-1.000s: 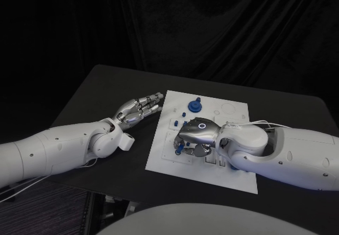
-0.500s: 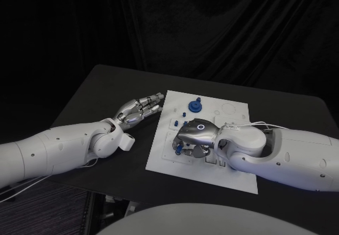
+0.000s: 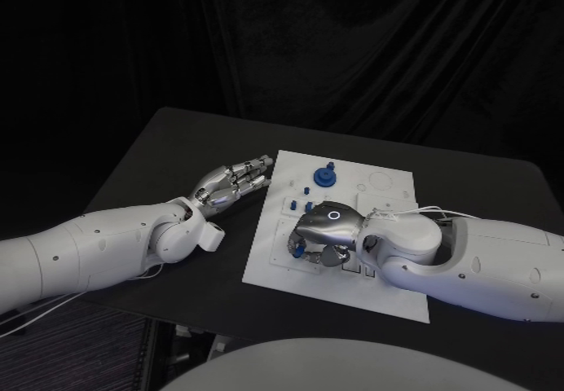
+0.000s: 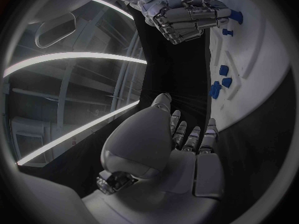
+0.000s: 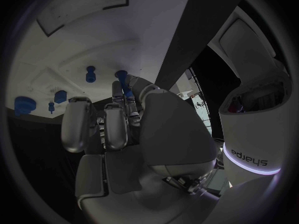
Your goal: Assemble the parts on the task board
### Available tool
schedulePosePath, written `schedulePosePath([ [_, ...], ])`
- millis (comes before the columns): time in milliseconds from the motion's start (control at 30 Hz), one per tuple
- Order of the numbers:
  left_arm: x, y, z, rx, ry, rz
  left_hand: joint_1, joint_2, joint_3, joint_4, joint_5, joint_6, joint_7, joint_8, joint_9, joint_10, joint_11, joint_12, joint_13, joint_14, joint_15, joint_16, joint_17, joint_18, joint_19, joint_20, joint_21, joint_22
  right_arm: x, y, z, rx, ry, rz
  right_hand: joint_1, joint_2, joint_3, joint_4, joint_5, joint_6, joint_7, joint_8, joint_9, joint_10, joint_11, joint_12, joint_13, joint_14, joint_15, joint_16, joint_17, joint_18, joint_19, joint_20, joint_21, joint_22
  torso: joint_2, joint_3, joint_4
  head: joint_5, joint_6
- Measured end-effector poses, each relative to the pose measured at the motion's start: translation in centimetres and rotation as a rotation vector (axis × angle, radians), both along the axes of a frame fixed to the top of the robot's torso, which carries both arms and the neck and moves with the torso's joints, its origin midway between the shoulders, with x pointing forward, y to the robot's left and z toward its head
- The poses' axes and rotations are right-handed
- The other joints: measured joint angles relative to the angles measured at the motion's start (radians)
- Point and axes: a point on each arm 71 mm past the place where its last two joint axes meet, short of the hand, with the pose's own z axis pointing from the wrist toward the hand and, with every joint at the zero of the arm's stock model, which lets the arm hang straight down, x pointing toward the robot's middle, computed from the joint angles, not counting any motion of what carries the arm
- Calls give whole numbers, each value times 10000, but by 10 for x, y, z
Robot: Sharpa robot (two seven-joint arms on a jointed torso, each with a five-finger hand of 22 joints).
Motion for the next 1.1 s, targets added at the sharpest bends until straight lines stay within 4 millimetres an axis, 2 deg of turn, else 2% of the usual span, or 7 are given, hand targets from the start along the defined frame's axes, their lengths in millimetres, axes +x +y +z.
schedulePosePath([
  [133,0,-1,0,-9,6,-16,0,0,0,0,-43,0,0,0,0,0,0,0,0,0,0,0,0,0,0,0,0,-9,0,0,0,-9,-1,-3,0,0,28,-28,0,0,0,-1,0,1,0,-91,12,0,0,-31,-20,0,-37,37,-38,0,0,1,-3,1,0],
  [267,0,-1,0,-10,11,-19,0,0,0,0,-50,0,0,0,0,0,0,0,0,0,0,0,0,1,0,0,0,-9,0,0,0,-48,11,-22,-203,-31,135,-4,-80,-854,236,-644,-209,-553,237,-541,-124,-11,234,-222,-208,0,-186,186,-403,0,-1,1,-5,3,0],
  [433,0,-1,0,-13,15,-22,0,0,0,0,-50,0,0,0,0,0,0,0,0,0,0,0,0,1,0,0,0,-9,0,-2,-3,-177,87,-75,-387,-217,155,-30,-661,-3722,-404,-896,-1232,-2286,700,-1375,-513,-110,612,-512,-586,1,-600,525,-1168,0,-3,1,-9,12,0],
  [533,0,-1,-1,-13,16,-22,0,0,0,0,-50,0,0,0,0,0,0,0,0,0,0,0,0,1,0,0,0,-9,1,-3,-4,-193,85,-110,-494,-224,-238,35,-859,-5645,-692,-1040,-2041,-3128,816,-1567,-651,-224,598,-585,-721,2,-727,596,-1407,0,-6,1,-8,2,0],
  [600,0,-1,-1,-13,17,-21,0,0,0,0,-50,0,0,0,0,0,0,-41,1,0,0,0,0,1,0,0,0,-9,1,-5,-4,-175,67,-152,-552,-232,-488,96,-901,-6261,-805,-1040,-2330,-3438,847,-1587,-713,-252,570,-614,-770,2,-757,566,-1453,0,-6,1,-8,1,0],
  [700,0,0,-1,-11,18,-19,0,0,0,0,-50,0,0,0,0,0,0,-41,1,0,0,0,0,1,0,0,0,-9,3,-9,-3,-49,-8,-242,-659,-125,-869,275,-1119,-6418,-835,-1040,-2482,-3713,877,-1480,-757,-261,579,-619,-792,1,-757,566,-1493,0,-6,1,-8,-9,0],
  [1100,-2,3,0,2,25,30,0,0,0,0,-88,0,-1,0,0,0,0,-41,1,0,0,0,0,1,0,0,0,-29,10,-49,20,1633,-195,-1232,-731,122,-1374,549,-833,-4741,-343,-805,-2307,-3791,894,-761,-789,-173,721,-212,-408,1,-621,701,-1020,8,-15,1,-8,-213,0],
])
